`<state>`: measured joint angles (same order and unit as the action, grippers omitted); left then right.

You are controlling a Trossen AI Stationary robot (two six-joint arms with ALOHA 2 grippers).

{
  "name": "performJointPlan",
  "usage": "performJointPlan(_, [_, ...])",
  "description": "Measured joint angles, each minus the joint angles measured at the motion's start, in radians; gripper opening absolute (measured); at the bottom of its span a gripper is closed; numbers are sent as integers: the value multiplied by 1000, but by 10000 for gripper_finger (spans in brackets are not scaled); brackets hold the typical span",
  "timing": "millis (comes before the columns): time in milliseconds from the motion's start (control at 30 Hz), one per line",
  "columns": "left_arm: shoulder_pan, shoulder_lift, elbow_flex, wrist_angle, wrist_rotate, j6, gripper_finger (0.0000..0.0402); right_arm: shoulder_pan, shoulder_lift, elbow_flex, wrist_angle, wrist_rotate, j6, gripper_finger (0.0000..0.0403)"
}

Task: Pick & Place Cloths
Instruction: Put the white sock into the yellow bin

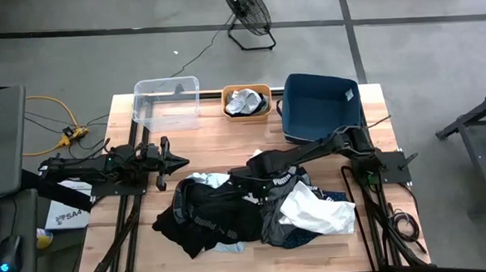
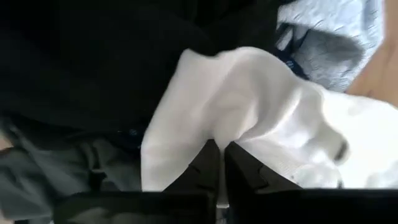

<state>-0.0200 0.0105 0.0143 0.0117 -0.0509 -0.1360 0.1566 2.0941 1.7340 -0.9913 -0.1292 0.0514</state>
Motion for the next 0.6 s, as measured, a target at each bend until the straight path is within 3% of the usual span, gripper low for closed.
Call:
performJointPlan(267, [0, 0, 0, 0, 0, 0, 12, 0, -137, 0, 2, 161, 4, 5])
performJointPlan(600, [0, 0, 0, 0, -4, 0, 12, -4, -321, 0, 118, 568, -13, 4])
